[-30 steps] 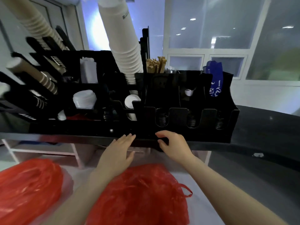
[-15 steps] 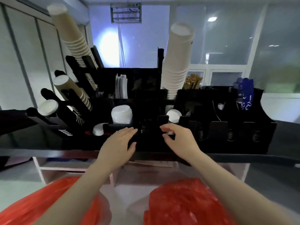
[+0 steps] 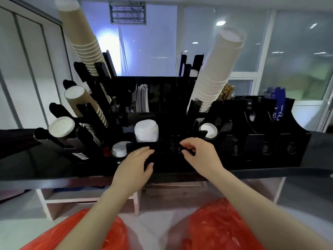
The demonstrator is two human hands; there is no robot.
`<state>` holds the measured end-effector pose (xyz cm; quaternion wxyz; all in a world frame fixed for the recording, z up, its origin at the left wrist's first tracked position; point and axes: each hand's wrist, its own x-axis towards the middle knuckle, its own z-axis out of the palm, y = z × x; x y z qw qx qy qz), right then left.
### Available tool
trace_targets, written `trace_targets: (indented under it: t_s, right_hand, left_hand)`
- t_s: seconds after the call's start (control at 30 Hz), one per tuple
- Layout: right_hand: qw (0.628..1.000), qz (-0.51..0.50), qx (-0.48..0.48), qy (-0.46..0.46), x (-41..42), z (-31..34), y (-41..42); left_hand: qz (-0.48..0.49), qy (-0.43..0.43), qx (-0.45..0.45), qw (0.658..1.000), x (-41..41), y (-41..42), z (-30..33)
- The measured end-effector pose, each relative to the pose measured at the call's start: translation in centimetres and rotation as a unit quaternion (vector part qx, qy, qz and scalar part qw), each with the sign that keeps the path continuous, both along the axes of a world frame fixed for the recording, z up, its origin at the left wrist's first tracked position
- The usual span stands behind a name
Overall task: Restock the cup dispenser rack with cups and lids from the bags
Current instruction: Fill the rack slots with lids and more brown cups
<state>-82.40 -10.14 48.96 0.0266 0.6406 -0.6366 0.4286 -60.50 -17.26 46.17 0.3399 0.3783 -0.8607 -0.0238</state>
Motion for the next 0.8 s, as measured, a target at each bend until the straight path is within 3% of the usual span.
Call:
trace_targets:
  t_s: [0.27, 0.5, 0.63, 0.8]
  right_hand:
    - [0.999, 0.031, 0.016, 0.022, 4.0, 1.6, -5.9]
    - [0.990, 0.038, 0.036, 0.133, 6.0, 4.0, -12.0]
    - [0.968, 0.051, 0.090, 0.227, 6.8, 4.7, -14.5]
    - [0.958, 0.027, 0.167, 0.234, 6.8, 5.2, -16.3]
  left_hand:
    - [0.061, -0.024, 0.065, 0.996, 3.0, -4.5, -1.1]
    - [0.103, -0.152, 0.062, 0.981, 3.2, -6.5, -2.9]
    - [0.098, -0.106, 0.042, 0.989, 3.4, -6.5, -2.9]
    - [0.091, -0.054, 0.022, 0.994, 3.3, -6.5, -1.9]
